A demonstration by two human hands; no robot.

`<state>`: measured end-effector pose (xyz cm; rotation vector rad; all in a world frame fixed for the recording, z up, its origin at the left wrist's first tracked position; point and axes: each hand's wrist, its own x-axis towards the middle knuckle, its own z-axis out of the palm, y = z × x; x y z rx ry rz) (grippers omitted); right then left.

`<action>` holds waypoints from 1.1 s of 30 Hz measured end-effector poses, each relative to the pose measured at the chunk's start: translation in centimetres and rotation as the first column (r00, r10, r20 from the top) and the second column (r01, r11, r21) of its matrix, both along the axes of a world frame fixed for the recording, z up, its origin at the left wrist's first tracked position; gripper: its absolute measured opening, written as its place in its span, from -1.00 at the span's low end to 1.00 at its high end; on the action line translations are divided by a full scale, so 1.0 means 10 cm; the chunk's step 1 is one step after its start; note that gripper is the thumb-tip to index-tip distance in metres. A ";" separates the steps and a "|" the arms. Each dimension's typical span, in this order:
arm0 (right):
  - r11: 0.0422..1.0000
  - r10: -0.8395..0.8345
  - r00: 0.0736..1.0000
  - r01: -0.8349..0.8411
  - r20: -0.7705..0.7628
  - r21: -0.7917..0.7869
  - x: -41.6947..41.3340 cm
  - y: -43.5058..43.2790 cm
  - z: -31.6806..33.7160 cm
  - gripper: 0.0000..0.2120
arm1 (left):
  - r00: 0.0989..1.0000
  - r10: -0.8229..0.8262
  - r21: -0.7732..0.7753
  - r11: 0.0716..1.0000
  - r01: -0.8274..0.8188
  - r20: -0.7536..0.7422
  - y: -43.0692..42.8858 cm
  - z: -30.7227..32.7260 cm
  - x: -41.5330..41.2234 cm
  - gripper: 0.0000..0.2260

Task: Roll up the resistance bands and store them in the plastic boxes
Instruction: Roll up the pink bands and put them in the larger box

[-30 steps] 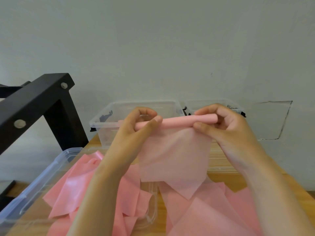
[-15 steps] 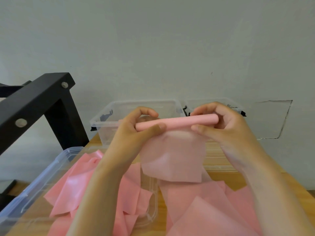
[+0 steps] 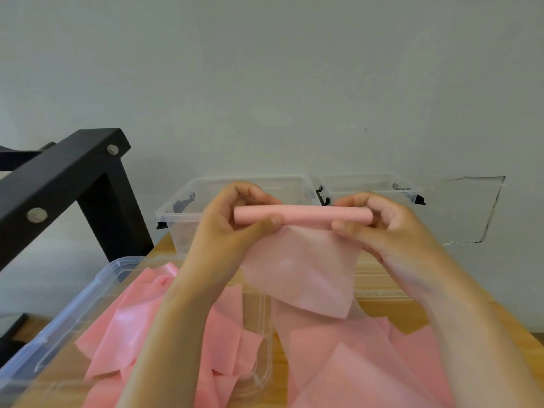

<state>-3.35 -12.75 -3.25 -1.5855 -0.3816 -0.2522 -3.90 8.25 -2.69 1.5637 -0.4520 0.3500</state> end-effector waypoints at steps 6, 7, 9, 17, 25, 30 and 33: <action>0.998 -0.064 0.993 0.061 0.102 0.032 -0.04 0.02 0.04 -0.83 | 0.992 0.039 0.058 0.998 -0.032 -0.122 -0.02 0.00 -0.01 -0.97; 0.997 -0.073 0.989 0.071 0.128 0.018 -0.04 0.02 0.04 -0.80 | 0.991 0.051 0.091 0.995 -0.039 -0.125 -0.01 -0.01 0.00 -0.96; 0.997 -0.078 0.985 0.080 0.155 -0.007 -0.05 0.03 0.05 -0.75 | 0.992 0.044 0.097 0.995 -0.033 -0.119 0.00 -0.01 0.00 -0.95; 1.000 -0.018 1.000 0.018 -0.024 -0.020 -0.01 0.03 -0.02 -0.90 | 0.999 0.038 -0.018 0.999 -0.038 -0.033 0.00 0.01 0.00 -0.80; 1.000 -0.001 0.998 0.002 0.063 -0.018 -0.02 0.02 0.01 -0.77 | 0.993 -0.007 0.079 0.997 0.016 -0.121 0.02 -0.03 0.04 -0.88; 0.999 -0.052 0.998 0.052 -0.024 -0.005 0.00 0.02 -0.01 -0.94 | 0.997 0.018 -0.045 0.999 -0.022 -0.071 0.01 -0.03 0.03 -0.77; 0.997 -0.080 0.993 0.079 0.082 0.012 -0.03 0.02 0.03 -0.86 | 0.988 0.003 -0.030 1.000 -0.008 -0.153 -0.02 -0.05 0.03 -0.79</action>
